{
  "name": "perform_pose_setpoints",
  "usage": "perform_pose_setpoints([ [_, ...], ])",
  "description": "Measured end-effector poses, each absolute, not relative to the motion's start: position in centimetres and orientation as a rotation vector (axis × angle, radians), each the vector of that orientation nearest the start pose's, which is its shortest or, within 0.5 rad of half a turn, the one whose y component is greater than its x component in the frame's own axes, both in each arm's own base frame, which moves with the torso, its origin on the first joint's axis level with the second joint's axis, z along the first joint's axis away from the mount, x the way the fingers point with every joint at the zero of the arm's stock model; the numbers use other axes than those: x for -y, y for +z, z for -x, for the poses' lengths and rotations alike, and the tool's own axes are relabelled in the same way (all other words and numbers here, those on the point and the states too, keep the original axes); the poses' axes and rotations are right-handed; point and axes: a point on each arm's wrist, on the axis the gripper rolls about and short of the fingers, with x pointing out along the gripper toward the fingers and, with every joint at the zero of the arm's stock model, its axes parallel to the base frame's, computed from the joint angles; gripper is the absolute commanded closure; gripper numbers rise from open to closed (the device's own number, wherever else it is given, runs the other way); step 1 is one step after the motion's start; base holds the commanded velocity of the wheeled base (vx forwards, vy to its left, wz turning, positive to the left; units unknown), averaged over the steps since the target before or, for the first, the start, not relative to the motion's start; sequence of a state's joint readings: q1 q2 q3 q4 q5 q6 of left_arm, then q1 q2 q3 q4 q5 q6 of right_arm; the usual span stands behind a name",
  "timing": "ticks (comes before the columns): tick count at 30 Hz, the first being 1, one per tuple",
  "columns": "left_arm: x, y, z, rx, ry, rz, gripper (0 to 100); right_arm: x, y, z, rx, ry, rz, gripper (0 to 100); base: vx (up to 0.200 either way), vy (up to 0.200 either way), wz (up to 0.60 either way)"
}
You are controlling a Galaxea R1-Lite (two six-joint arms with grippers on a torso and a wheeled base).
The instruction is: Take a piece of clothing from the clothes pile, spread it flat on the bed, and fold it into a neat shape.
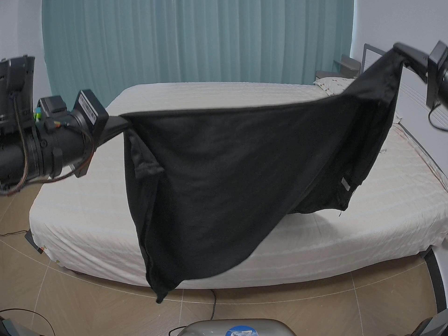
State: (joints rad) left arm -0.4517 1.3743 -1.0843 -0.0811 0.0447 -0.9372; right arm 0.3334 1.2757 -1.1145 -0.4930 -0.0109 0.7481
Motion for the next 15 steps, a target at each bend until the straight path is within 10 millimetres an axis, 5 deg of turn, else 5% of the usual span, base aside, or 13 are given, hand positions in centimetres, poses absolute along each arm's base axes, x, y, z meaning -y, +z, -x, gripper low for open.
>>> perform_pose_setpoints([
  [4, 9.9, 31.1, -22.6, -0.358, -0.250, 0.876, 100, -5.8, 40.3, -19.4, 0.271, 0.407, -0.793, 100, 0.000, 0.000, 0.00],
  [8, 10.0, 31.7, -25.1, -0.356, -0.215, 0.880, 100, -5.6, 42.4, -22.2, 0.312, 0.371, -0.793, 100, 0.200, 0.000, 0.00],
  [15, 10.6, 30.4, -30.9, -0.389, -0.142, 0.877, 100, -6.7, 39.9, -29.9, 0.230, 0.288, -0.787, 100, 0.200, 0.000, 0.00],
])
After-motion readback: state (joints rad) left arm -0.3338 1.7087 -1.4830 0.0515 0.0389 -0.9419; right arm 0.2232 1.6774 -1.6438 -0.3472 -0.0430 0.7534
